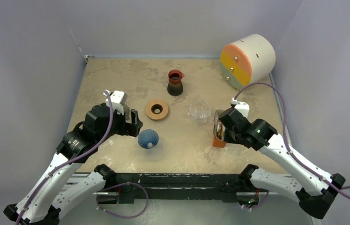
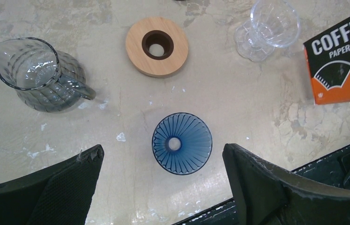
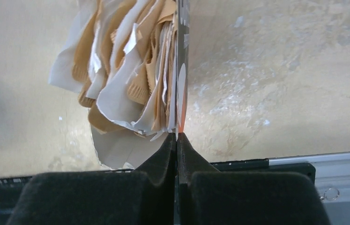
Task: Place the coffee filter in the dripper
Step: Place the coffee filter holder at the center of the board.
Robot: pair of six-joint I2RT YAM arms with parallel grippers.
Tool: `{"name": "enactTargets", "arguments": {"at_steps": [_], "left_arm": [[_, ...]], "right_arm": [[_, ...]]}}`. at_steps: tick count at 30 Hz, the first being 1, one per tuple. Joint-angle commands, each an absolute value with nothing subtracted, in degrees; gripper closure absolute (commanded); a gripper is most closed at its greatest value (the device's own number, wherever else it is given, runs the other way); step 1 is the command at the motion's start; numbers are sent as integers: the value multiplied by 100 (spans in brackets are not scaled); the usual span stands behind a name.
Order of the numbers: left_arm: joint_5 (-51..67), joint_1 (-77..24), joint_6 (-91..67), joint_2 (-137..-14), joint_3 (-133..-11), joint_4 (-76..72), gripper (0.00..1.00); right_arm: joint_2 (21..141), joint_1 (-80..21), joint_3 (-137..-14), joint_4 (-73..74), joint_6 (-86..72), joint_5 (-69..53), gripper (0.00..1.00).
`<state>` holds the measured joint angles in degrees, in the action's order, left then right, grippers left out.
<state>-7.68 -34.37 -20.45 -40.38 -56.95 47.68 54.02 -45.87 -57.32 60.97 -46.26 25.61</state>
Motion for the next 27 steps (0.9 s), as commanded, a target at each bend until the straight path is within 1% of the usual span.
{"name": "enactTargets", "arguments": {"at_steps": [1, 7, 12, 20, 27], "left_arm": [[-730, -3441, -2005, -3917, -5681, 4679, 2], [-721, -3445, -2000, -3880, -5683, 4693, 2], [-708, -3445, -2004, -3838, -5676, 4685, 2], [-738, -3438, -2013, -3828, -5669, 4702, 2], [-732, -3441, -2004, -3860, -5674, 4693, 2]], "right_arm": [[5257, -4077, -5808, 6040, -4666, 2962, 100], [5375, -2992, -5705, 5270, -4009, 2709, 100], [5738, -2149, -5756, 4529, -3451, 2143, 100], [6164, -1006, -5677, 3831, -3073, 1455, 100], [6539, -388, -5501, 3380, -2943, 1144, 100]]}}
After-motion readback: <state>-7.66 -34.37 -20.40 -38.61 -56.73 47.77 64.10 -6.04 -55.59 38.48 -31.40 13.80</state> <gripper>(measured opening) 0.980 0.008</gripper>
